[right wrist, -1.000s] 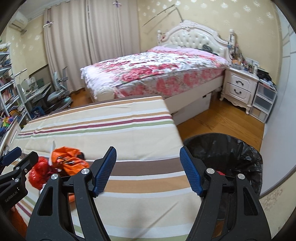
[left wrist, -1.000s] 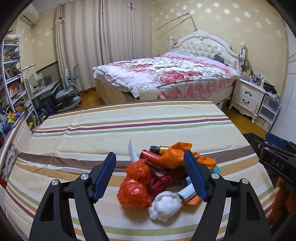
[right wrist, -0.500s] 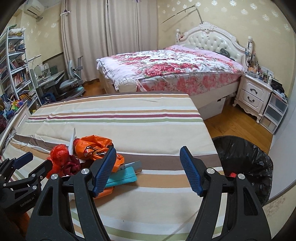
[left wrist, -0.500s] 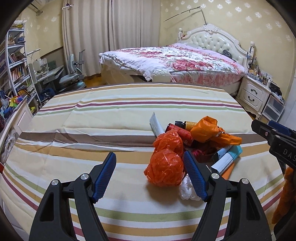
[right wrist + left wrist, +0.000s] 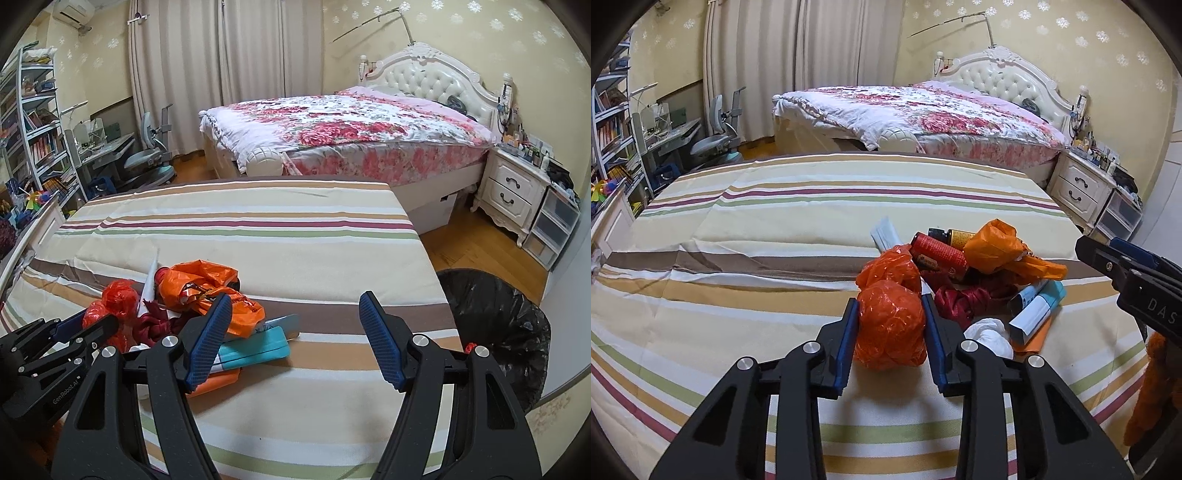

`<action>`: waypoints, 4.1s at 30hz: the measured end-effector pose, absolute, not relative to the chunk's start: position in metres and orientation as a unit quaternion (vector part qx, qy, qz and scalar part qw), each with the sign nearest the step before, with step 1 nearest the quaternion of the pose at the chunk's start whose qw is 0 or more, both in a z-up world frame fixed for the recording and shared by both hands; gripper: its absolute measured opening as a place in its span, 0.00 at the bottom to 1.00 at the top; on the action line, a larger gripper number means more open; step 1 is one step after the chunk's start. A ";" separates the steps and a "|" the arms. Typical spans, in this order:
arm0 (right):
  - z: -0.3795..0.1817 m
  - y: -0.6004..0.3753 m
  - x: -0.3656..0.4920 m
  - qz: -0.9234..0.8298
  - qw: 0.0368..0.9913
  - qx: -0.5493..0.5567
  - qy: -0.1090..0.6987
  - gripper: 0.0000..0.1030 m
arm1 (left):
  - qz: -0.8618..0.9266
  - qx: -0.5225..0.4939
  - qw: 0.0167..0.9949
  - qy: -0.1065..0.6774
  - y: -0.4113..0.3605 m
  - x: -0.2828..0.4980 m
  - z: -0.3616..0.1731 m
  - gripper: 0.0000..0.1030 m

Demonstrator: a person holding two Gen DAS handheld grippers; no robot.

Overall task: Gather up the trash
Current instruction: 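Lift the red bag with the left tool while the right tool grasps the orange bag, then carry both bags over the bin and open both tools to release them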

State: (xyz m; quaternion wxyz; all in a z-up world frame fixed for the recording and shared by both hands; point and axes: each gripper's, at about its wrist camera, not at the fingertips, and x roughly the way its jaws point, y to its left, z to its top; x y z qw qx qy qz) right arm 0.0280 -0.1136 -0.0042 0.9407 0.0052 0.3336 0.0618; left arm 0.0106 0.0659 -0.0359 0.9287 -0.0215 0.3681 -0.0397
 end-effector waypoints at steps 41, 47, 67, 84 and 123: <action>-0.025 -0.059 0.048 0.124 0.920 -0.026 0.370 0.29 | 0.032 -0.034 0.935 0.352 0.121 0.012 -0.030 0.33; -0.014 -0.074 0.041 0.110 0.929 -0.019 0.353 0.28 | 0.019 -0.034 0.939 0.343 0.113 0.010 -0.025 0.34; 0.006 -0.218 0.022 -0.061 0.949 0.020 0.310 0.28 | -0.102 0.006 0.949 0.298 -0.006 0.026 0.005 0.34; -0.017 -0.307 0.019 -0.153 0.937 0.057 0.310 0.28 | -0.207 0.053 0.933 0.291 -0.132 0.059 0.001 0.34; -0.045 -0.364 0.022 -0.200 0.915 0.117 0.330 0.50 | -0.230 0.088 0.912 0.328 -0.200 0.084 -0.033 0.67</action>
